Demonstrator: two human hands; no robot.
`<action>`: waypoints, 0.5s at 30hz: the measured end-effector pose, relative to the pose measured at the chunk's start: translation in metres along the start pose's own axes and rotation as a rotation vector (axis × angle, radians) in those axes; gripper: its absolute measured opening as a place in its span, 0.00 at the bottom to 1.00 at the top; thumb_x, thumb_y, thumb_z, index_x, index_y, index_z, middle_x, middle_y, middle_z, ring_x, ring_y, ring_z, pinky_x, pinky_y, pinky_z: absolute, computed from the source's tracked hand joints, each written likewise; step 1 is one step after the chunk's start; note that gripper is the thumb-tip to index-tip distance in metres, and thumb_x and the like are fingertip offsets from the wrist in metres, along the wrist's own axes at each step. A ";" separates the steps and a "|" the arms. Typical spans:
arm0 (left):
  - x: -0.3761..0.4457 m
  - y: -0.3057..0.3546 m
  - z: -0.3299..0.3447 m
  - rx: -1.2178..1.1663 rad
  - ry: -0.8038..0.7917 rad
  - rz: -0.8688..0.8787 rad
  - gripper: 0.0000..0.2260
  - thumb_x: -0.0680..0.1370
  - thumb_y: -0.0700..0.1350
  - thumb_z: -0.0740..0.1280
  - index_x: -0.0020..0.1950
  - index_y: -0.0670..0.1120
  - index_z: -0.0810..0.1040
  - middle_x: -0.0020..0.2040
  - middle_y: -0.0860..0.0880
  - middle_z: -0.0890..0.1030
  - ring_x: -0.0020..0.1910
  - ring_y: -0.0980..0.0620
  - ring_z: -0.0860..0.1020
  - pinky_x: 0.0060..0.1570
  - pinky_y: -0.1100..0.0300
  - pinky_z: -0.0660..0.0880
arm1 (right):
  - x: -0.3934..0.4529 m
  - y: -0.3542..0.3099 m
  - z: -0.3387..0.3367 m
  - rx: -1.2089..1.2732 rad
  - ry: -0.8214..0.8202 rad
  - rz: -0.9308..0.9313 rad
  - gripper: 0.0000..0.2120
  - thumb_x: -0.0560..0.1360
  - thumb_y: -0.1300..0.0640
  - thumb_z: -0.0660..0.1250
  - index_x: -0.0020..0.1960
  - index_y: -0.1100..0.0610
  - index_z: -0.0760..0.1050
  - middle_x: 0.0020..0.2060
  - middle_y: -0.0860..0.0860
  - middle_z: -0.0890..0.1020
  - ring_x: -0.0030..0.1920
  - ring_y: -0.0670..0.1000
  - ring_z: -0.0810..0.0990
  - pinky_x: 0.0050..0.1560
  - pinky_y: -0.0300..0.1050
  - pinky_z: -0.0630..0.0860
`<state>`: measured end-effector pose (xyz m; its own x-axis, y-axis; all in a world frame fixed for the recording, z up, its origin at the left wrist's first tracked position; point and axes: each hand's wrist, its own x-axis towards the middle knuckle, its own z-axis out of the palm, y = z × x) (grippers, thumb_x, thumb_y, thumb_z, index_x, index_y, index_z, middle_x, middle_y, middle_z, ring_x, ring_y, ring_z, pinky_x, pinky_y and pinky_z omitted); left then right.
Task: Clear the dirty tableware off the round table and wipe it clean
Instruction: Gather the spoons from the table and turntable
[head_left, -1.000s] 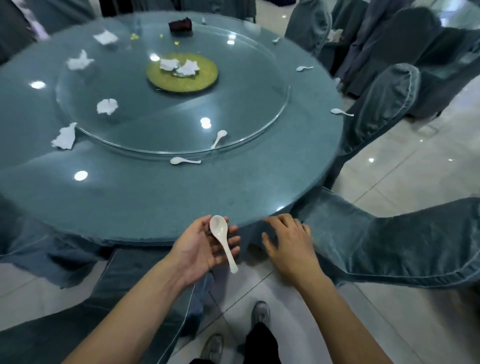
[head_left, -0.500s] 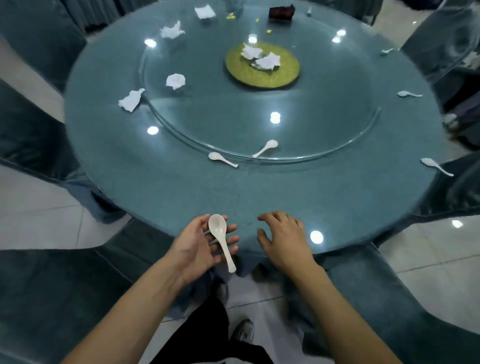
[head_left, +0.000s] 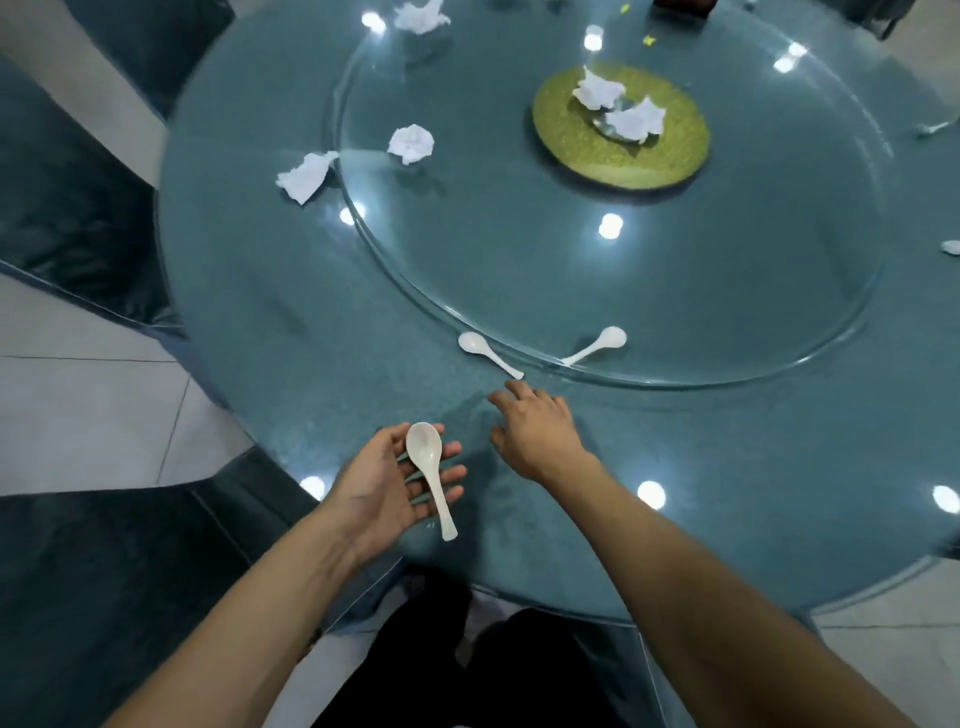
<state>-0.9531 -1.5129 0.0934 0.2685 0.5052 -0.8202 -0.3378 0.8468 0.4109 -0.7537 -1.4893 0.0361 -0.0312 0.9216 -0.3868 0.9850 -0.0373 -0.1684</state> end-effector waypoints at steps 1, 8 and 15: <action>0.005 0.003 0.000 -0.003 0.016 -0.005 0.19 0.82 0.51 0.58 0.65 0.41 0.79 0.63 0.37 0.81 0.53 0.39 0.81 0.51 0.46 0.80 | 0.011 0.001 0.000 -0.005 -0.010 0.007 0.24 0.78 0.50 0.62 0.74 0.49 0.66 0.75 0.53 0.65 0.67 0.59 0.72 0.65 0.54 0.66; 0.029 0.010 0.002 -0.071 0.122 -0.016 0.20 0.83 0.50 0.57 0.66 0.40 0.79 0.61 0.38 0.83 0.51 0.39 0.83 0.45 0.48 0.82 | 0.072 0.015 0.011 -0.037 -0.069 -0.038 0.28 0.78 0.47 0.62 0.76 0.47 0.61 0.78 0.54 0.58 0.66 0.62 0.72 0.66 0.55 0.66; 0.037 0.005 0.012 -0.112 0.182 -0.007 0.20 0.83 0.50 0.57 0.66 0.40 0.79 0.60 0.38 0.83 0.52 0.39 0.83 0.46 0.48 0.83 | 0.080 0.031 0.029 -0.157 0.123 -0.208 0.14 0.75 0.54 0.66 0.61 0.54 0.76 0.53 0.53 0.81 0.49 0.59 0.78 0.51 0.52 0.70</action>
<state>-0.9342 -1.4877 0.0695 0.1077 0.4520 -0.8855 -0.4372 0.8215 0.3661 -0.7310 -1.4285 -0.0264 -0.2235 0.9437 -0.2438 0.9742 0.2083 -0.0867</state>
